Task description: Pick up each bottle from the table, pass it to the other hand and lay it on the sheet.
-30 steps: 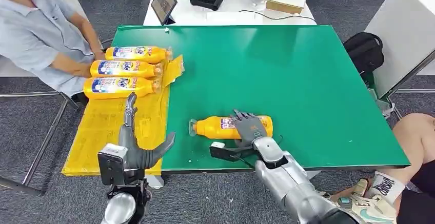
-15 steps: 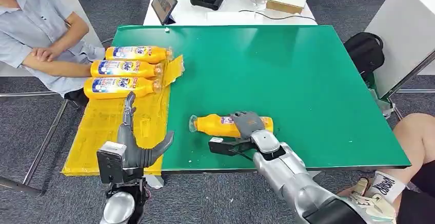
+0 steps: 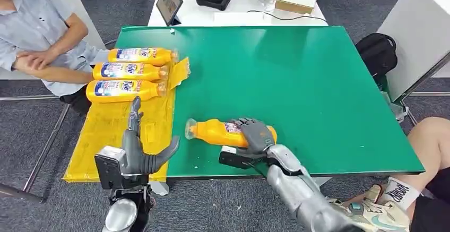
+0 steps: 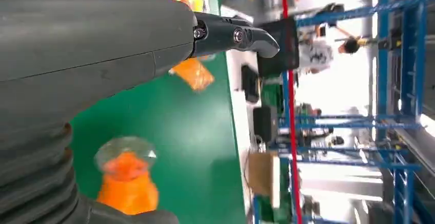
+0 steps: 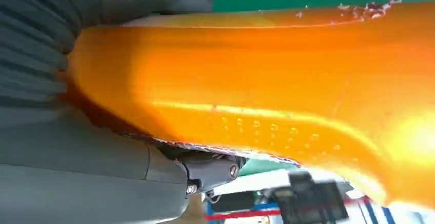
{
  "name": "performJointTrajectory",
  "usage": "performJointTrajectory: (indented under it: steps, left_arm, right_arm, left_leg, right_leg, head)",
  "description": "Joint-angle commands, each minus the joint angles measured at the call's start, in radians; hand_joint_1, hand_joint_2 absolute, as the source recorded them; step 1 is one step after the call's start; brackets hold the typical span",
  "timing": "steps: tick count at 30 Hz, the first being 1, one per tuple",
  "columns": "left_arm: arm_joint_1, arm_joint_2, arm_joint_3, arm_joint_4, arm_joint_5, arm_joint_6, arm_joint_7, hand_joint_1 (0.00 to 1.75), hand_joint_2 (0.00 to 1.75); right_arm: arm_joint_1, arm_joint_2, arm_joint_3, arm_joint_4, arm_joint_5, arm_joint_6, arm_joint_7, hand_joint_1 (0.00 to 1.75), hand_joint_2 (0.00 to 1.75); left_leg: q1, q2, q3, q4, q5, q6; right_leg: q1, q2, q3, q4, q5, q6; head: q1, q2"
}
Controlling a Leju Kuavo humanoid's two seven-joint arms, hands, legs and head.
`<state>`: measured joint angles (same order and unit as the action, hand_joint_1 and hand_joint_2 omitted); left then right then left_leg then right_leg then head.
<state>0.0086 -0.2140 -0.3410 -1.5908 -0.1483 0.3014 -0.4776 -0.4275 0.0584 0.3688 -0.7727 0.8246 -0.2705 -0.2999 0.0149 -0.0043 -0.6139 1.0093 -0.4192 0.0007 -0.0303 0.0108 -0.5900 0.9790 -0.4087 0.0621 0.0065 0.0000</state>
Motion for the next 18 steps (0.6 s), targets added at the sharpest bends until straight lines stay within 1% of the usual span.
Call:
performJointTrajectory:
  steps: [1, 2, 3, 4, 5, 6, 8, 9, 10, 11, 13, 14, 16, 18]
  left_arm:
    - [-0.007, -0.004, 0.008, 0.049, 0.151, -0.071, -0.015, 0.0, 1.75]
    - [0.0, 0.001, 0.01, 0.042, 0.156, -0.075, -0.015, 0.0, 1.75]
    - [0.006, 0.004, 0.012, 0.037, 0.159, -0.079, -0.013, 0.0, 1.75]
    - [0.012, 0.005, 0.013, 0.033, 0.159, -0.076, -0.013, 0.0, 1.75]
    - [0.018, 0.005, 0.015, 0.031, 0.159, -0.075, -0.013, 0.0, 1.75]
    - [0.028, 0.001, 0.021, 0.03, 0.176, -0.087, -0.011, 0.0, 1.75]
    - [0.038, -0.006, 0.026, 0.028, 0.221, -0.112, -0.024, 0.0, 1.75]
    - [0.039, -0.006, 0.026, 0.029, 0.234, -0.122, -0.025, 0.0, 1.75]
    - [0.042, 0.0, 0.021, 0.026, 0.264, -0.148, -0.027, 0.0, 1.75]
    - [0.044, 0.002, 0.018, 0.022, 0.266, -0.153, -0.041, 0.0, 1.75]
    - [0.048, 0.004, 0.015, 0.015, 0.266, -0.153, -0.041, 0.0, 1.75]
    - [0.048, 0.004, 0.015, 0.015, 0.266, -0.153, -0.041, 0.0, 1.75]
    - [0.047, 0.004, 0.015, 0.015, 0.266, -0.153, -0.041, 0.0, 1.75]
    - [0.044, 0.011, 0.008, 0.014, 0.26, -0.159, -0.048, 0.0, 1.75]
  right_arm:
    - [0.176, -0.036, -0.152, -0.326, -0.16, 0.012, -0.054, 1.59, 1.75]
    - [0.181, -0.039, -0.157, -0.334, -0.167, 0.016, -0.059, 1.61, 1.75]
    - [0.187, -0.036, -0.164, -0.343, -0.178, 0.017, -0.065, 1.59, 1.75]
    - [0.196, -0.027, -0.18, -0.358, -0.199, 0.008, -0.075, 1.66, 1.75]
    - [0.205, -0.025, -0.185, -0.373, -0.204, 0.001, -0.081, 1.66, 1.75]
    - [0.218, -0.012, -0.208, -0.406, -0.228, -0.027, -0.098, 1.71, 1.75]
    - [0.221, -0.006, -0.219, -0.429, -0.244, -0.041, -0.109, 1.71, 1.75]
    - [0.217, -0.003, -0.222, -0.433, -0.248, -0.045, -0.113, 1.75, 1.75]
    - [0.218, 0.022, -0.25, -0.457, -0.317, -0.064, -0.155, 1.75, 1.75]
    - [0.215, 0.031, -0.257, -0.467, -0.338, -0.07, -0.165, 1.75, 1.75]
    - [0.211, 0.034, -0.247, -0.482, -0.338, -0.069, -0.157, 1.75, 1.75]
    - [0.211, 0.034, -0.247, -0.482, -0.338, -0.069, -0.157, 1.75, 1.75]
    - [0.213, 0.034, -0.246, -0.48, -0.338, -0.069, -0.158, 1.75, 1.75]
    - [0.212, 0.036, -0.248, -0.48, -0.346, -0.078, -0.165, 1.59, 1.75]
  left_leg:
    - [0.001, -0.004, 0.0, 0.0, -0.001, 0.001]
    - [0.0, -0.002, -0.002, 0.0, 0.0, 0.001]
    - [0.001, -0.003, -0.001, 0.0, -0.001, 0.001]
    - [0.0, -0.002, -0.002, 0.0, -0.001, 0.001]
    - [0.0, -0.001, -0.002, 0.0, -0.002, 0.001]
    - [0.0, -0.001, -0.002, 0.0, -0.001, 0.001]
    - [0.0, -0.001, -0.002, -0.001, -0.002, 0.001]
    - [-0.001, -0.001, -0.003, -0.001, -0.001, 0.001]
    - [0.0, -0.001, -0.002, 0.0, -0.002, 0.001]
    - [0.0, -0.001, -0.003, 0.0, -0.002, 0.001]
    - [-0.001, 0.001, -0.006, 0.0, -0.001, 0.0]
    - [0.0, 0.001, -0.004, 0.0, -0.002, 0.0]
    - [0.0, 0.0, -0.006, 0.0, -0.001, 0.0]
    - [0.0, 0.0, -0.004, 0.0, -0.001, 0.001]
  right_leg:
    - [0.001, -0.005, 0.002, -0.001, -0.002, -0.003]
    - [0.0, -0.003, 0.0, 0.0, -0.001, -0.002]
    - [0.001, -0.004, 0.001, -0.001, -0.002, -0.003]
    - [0.0, -0.002, 0.0, -0.001, -0.001, -0.002]
    - [0.001, -0.002, 0.0, 0.0, -0.002, -0.003]
    - [0.001, -0.001, 0.0, -0.001, -0.001, -0.003]
    - [0.001, -0.002, 0.0, -0.001, -0.002, -0.003]
    - [0.0, -0.002, -0.001, 0.0, -0.001, -0.002]
    - [0.001, -0.002, 0.0, 0.0, -0.002, -0.004]
    - [0.001, -0.002, -0.001, 0.0, -0.002, -0.004]
    - [0.0, 0.0, -0.005, 0.0, -0.001, -0.002]
    - [0.001, 0.0, -0.003, 0.0, -0.001, -0.003]
    - [0.0, 0.0, -0.005, 0.0, -0.001, -0.002]
    - [0.001, -0.001, -0.003, 0.0, -0.001, -0.003]
  head:
    - [0.0, 0.0]
    - [0.0, 0.0]
    - [0.0, 0.0]
    - [0.0, 0.0]
    - [0.0, 0.0]
    - [0.0, 0.0]
    - [0.0, 0.0]
    - [0.0, 0.0]
    - [0.0, 0.0]
    - [0.0, 0.0]
    - [0.0, 0.0]
    - [0.0, 0.0]
    - [0.0, 0.0]
    - [0.0, 0.0]
